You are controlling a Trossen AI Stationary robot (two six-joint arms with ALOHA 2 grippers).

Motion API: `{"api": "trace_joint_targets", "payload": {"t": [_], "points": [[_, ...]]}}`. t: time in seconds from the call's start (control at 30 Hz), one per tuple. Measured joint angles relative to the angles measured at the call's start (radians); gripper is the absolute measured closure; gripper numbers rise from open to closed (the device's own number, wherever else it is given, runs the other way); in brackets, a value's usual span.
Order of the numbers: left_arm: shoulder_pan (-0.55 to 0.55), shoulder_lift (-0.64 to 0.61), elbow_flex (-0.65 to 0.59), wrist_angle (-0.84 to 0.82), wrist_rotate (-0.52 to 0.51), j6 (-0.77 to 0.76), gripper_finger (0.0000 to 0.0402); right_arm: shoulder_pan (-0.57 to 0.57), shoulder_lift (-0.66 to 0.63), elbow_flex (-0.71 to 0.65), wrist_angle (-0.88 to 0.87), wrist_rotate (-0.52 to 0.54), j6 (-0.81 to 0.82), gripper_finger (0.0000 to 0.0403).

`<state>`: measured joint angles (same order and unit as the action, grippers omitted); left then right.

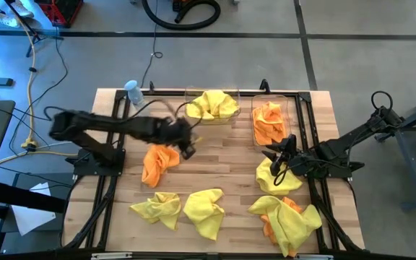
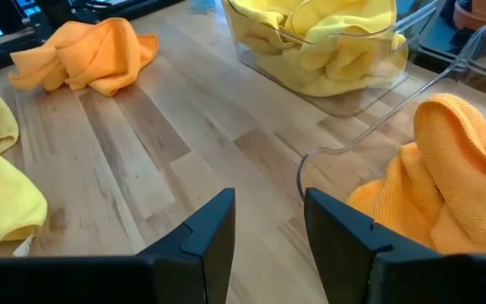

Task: Sort microfiber towel by color & place in baskets
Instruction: Put the orange microfiber towel into the right transparent bin

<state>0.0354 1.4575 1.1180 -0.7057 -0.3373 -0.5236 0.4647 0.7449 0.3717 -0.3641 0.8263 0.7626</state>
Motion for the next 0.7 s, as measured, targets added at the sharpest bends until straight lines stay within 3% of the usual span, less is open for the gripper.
{"api": "trace_joint_targets", "payload": {"t": [0.23,0.7], "points": [[-0.132,-0.163,-0.186,-0.113,-0.016,-0.29,0.0248,0.0,0.0,0.0,0.018,0.001,0.0,0.0266],[-0.16,-0.16,-0.338,-0.145,-0.017,-0.486,0.0248,0.0,0.001,0.0,0.04,0.002,-0.002,0.0266]]}}
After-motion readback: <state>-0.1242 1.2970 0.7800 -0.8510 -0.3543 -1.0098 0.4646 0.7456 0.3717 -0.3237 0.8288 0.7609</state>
